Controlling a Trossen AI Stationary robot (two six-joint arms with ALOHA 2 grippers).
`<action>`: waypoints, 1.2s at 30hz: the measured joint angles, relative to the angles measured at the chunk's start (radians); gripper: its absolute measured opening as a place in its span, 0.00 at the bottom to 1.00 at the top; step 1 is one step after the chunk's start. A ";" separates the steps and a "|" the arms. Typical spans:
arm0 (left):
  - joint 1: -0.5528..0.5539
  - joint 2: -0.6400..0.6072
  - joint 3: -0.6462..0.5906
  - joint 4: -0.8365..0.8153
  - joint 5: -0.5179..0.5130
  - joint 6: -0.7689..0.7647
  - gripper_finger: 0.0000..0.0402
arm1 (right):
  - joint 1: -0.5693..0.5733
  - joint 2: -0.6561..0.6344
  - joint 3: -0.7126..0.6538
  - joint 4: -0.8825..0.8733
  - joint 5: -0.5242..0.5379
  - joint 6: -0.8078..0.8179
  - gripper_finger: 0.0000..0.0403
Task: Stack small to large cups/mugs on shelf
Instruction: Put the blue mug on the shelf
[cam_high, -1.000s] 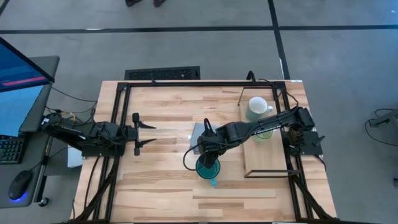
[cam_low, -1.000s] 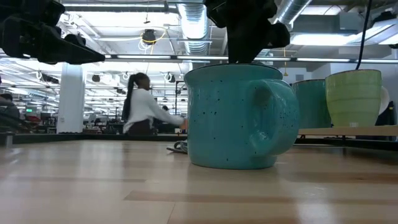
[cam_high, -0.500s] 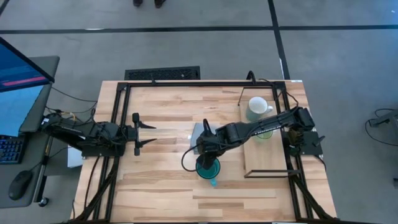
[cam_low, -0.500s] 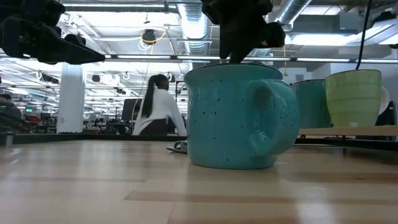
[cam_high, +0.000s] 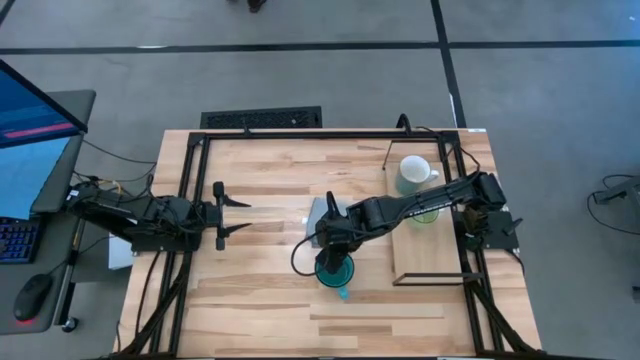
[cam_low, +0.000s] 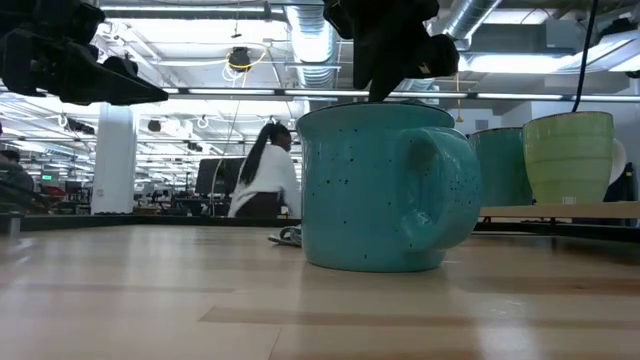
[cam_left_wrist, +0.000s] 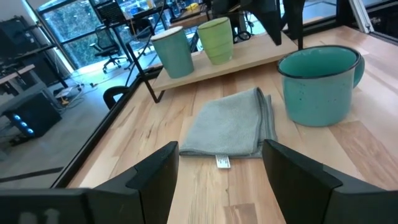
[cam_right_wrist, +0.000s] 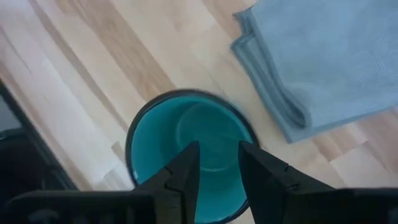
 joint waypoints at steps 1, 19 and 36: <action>0.000 0.000 0.000 -0.004 0.000 0.000 0.56 | 0.000 0.000 0.000 0.000 -0.005 0.000 0.33; 0.000 0.000 0.000 -0.003 0.000 -0.008 0.56 | -0.007 0.000 0.000 -0.001 -0.004 -0.032 0.33; 0.000 0.000 0.000 -0.008 0.000 -0.008 0.56 | -0.028 0.000 0.000 -0.060 0.008 0.047 0.36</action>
